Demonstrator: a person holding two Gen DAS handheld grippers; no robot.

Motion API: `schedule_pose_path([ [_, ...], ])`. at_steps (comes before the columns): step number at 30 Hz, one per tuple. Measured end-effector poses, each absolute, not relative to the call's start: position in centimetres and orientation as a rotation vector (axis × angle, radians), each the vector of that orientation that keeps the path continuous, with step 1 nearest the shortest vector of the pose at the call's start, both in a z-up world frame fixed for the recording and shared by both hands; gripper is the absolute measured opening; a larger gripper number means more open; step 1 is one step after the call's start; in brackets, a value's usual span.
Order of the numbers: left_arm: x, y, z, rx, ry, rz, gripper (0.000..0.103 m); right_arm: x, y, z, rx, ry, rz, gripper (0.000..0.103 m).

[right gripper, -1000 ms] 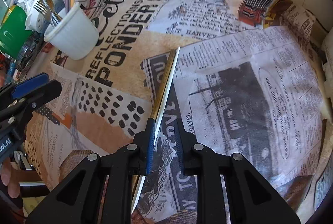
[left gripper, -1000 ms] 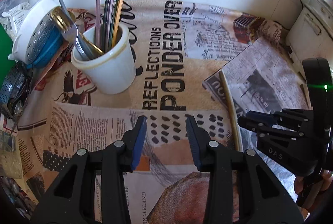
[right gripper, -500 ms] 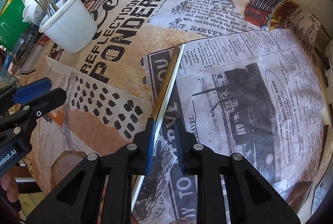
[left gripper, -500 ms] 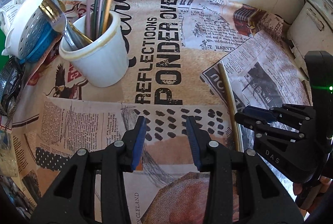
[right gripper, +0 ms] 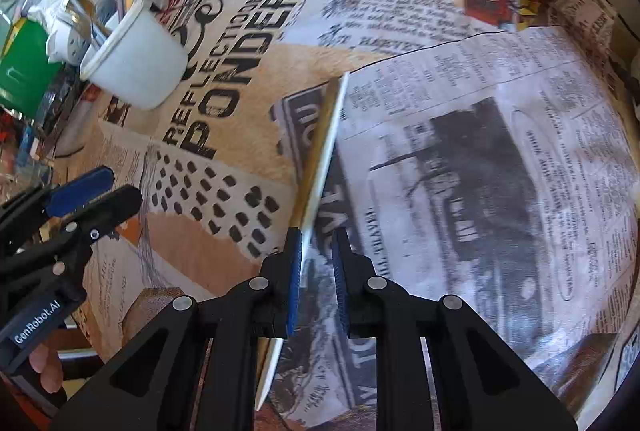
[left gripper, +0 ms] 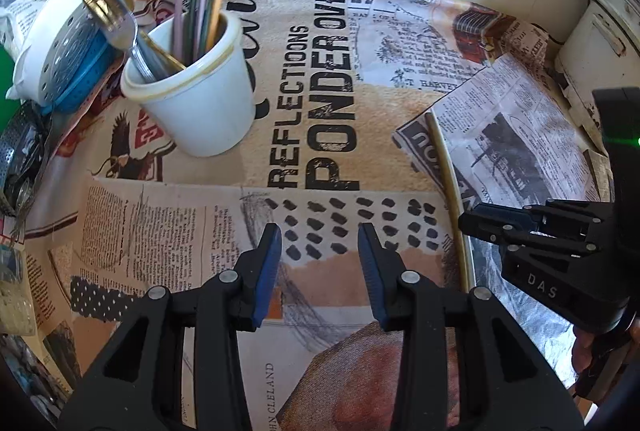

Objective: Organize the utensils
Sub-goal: 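Grasp a white chopstick from the paper with the right tool, then grasp a brown wooden chopstick with the left tool while the right tool lifts the white chopstick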

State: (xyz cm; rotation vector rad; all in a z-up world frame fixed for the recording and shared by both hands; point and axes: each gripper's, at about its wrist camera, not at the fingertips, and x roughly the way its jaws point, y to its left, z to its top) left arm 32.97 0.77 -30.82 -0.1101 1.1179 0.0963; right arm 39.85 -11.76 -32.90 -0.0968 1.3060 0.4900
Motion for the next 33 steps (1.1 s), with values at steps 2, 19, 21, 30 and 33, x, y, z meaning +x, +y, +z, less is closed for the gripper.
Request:
schedule_pose_path([
  [2, 32.8, 1.2, -30.9, -0.120, 1.121, 0.103, 0.039, 39.6, -11.1, -32.9, -0.145, 1.287, 0.483, 0.014],
  [19, 32.4, 2.4, -31.2, -0.134, 1.129, 0.107, 0.039, 40.1, -10.1, -32.8, -0.206, 1.278, 0.435, 0.017],
  [21, 32.4, 2.2, -31.2, -0.126, 1.129, 0.101, 0.039, 39.8, -11.0, -32.6, -0.197, 1.280, 0.434, 0.017],
  [30, 32.9, 1.0, -31.3, -0.099, 1.133, 0.076, 0.039, 40.6, -13.9, -32.6, -0.090, 1.331, 0.419, 0.011],
  [33, 33.0, 0.8, -31.3, -0.101, 1.136, 0.072, 0.039, 40.5, -13.5, -32.0, -0.058, 1.318, 0.445, 0.011],
])
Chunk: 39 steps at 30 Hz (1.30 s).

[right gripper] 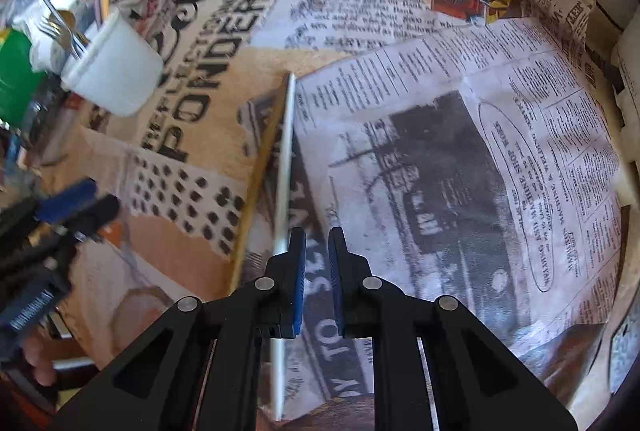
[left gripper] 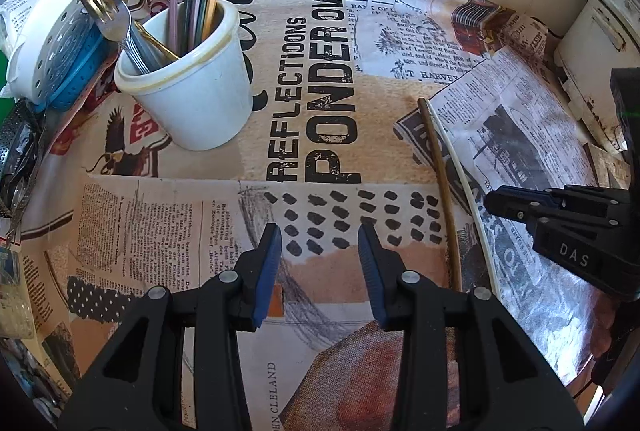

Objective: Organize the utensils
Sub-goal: 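Grasp a brown wooden chopstick with the left tool while the right tool lifts the white chopstick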

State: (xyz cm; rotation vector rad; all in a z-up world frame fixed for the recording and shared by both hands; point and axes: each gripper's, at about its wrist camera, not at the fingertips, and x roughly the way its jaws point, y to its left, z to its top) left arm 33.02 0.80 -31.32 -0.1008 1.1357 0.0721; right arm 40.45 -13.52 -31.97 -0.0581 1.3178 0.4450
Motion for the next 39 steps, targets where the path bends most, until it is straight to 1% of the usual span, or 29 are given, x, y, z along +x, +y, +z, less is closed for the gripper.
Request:
schedule_pose_path([
  [3, 33.0, 0.8, -31.2, -0.098, 1.134, 0.072, 0.039, 40.2, -12.2, -32.3, -0.085, 1.324, 0.462, 0.016],
  [7, 32.9, 1.0, -31.2, -0.104, 1.134, 0.076, 0.039, 39.6, -10.6, -32.7, -0.205, 1.286, 0.440, 0.017],
  [10, 32.8, 1.2, -31.2, -0.109, 1.137, 0.080, 0.039, 39.4, -9.8, -32.9, -0.275, 1.261, 0.433, 0.016],
  [12, 32.9, 1.1, -31.1, -0.115, 1.138, 0.077, 0.039, 39.7, -9.5, -33.0, -0.286, 1.258, 0.427, 0.010],
  [14, 33.1, 1.0, -31.2, -0.134, 1.144, 0.055, 0.039, 40.2, -10.1, -33.1, -0.250, 1.269, 0.442, 0.007],
  [16, 33.7, 0.5, -31.4, -0.154, 1.157, 0.024, 0.039, 40.7, -11.0, -33.0, -0.208, 1.282, 0.439, 0.006],
  [27, 38.8, -5.3, -33.4, -0.145, 1.231, -0.087, 0.039, 40.8, -17.1, -31.3, -0.029, 1.248, 0.392, 0.006],
  [33, 40.2, -7.0, -34.5, -0.125, 1.266, -0.095, 0.039, 40.6, -18.9, -30.3, 0.027, 1.226, 0.398, 0.005],
  [39, 41.7, -8.0, -34.7, -0.097, 1.237, -0.069, 0.037, 40.3, -19.3, -29.7, 0.052, 1.205, 0.421, 0.005],
])
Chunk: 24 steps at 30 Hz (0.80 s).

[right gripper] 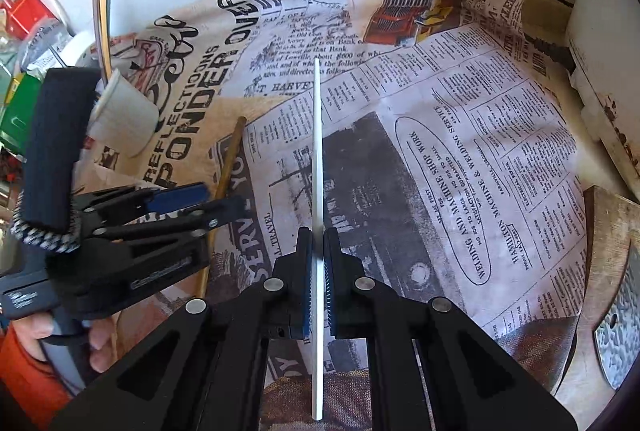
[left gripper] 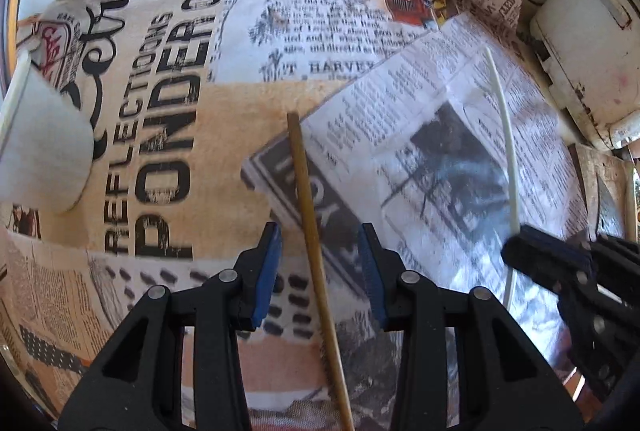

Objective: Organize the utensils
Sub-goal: 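Grasp a brown wooden chopstick with the left tool while the right tool lifts the white chopstick, then carry the brown and white chopsticks over and lower them into the white cup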

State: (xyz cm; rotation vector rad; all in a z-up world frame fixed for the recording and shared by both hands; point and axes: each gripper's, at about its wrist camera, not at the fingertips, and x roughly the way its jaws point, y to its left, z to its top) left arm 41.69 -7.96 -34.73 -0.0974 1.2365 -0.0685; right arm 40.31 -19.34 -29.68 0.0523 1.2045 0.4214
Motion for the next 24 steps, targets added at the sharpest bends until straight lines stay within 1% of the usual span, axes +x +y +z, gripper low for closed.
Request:
schedule_pose_path([
  [1, 42.0, -8.1, -34.7, -0.089, 1.235, -0.061, 0.032, 40.3, -19.4, -29.6, 0.054, 1.199, 0.421, 0.005],
  [2, 42.2, -8.3, -34.8, -0.076, 1.233, -0.053, 0.025, 40.2, -19.4, -29.4, 0.056, 1.195, 0.422, 0.005],
  [3, 42.4, -8.4, -34.8, -0.060, 1.229, -0.049, 0.020, 40.2, -19.5, -29.3, 0.059, 1.191, 0.423, 0.005],
  [4, 42.7, -8.5, -34.8, -0.046, 1.225, -0.040, 0.008, 40.2, -19.5, -29.2, 0.063, 1.187, 0.423, 0.005],
  [5, 42.8, -8.5, -34.8, -0.047, 1.223, -0.040, 0.006, 40.1, -19.6, -29.1, 0.066, 1.184, 0.424, 0.005],
  [12, 41.9, -7.0, -33.7, -0.077, 1.204, -0.040, 0.005, 40.0, -19.7, -27.4, 0.076, 1.141, 0.421, 0.005],
  [24, 37.0, -5.3, -24.8, -0.102, 0.968, -0.030, 0.005, 38.5, -17.5, -22.7, 0.051, 1.018, 0.460, 0.005],
])
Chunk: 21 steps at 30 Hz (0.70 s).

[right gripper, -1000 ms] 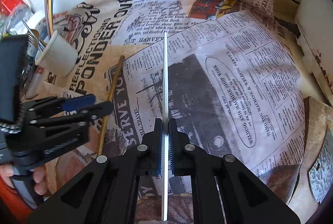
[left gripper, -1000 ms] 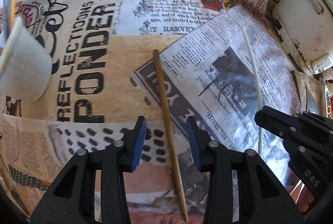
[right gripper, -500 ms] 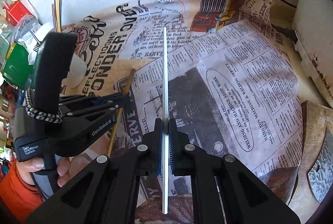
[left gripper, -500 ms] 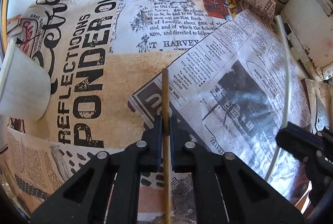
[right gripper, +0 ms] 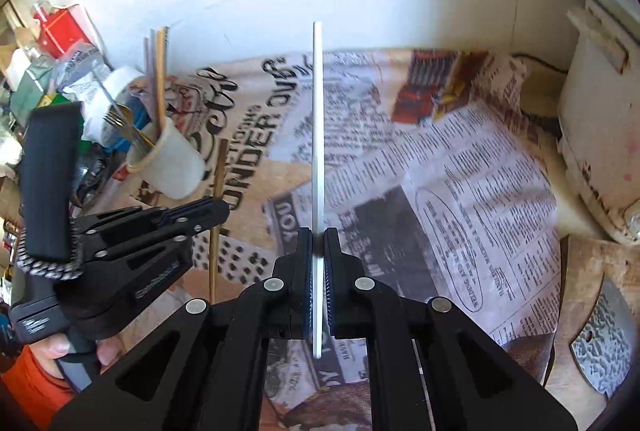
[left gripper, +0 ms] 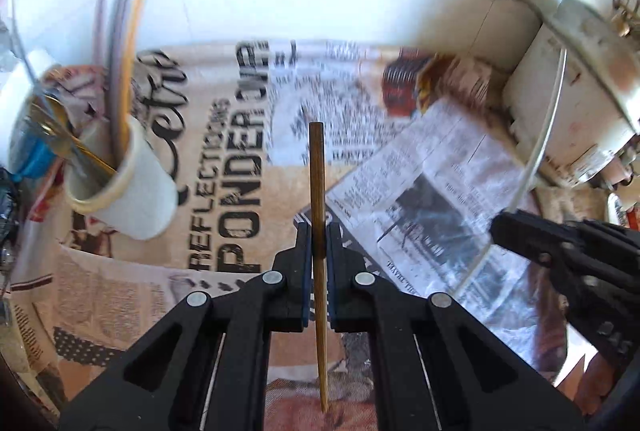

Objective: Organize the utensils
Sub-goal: 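Carry the brown and white chopsticks over and lower them into the white cup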

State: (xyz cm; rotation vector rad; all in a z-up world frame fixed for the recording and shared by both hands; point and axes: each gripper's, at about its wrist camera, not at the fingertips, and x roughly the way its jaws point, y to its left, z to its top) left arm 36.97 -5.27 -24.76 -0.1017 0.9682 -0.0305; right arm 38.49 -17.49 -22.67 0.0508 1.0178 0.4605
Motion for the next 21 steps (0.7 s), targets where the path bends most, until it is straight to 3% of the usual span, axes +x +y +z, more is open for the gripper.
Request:
schedule_pose_path([
  [21, 32.5, 3.6, -12.5, -0.128, 0.665, 0.036, 0.005, 38.4, -9.3, -13.9, 0.002, 0.802, 0.564, 0.005],
])
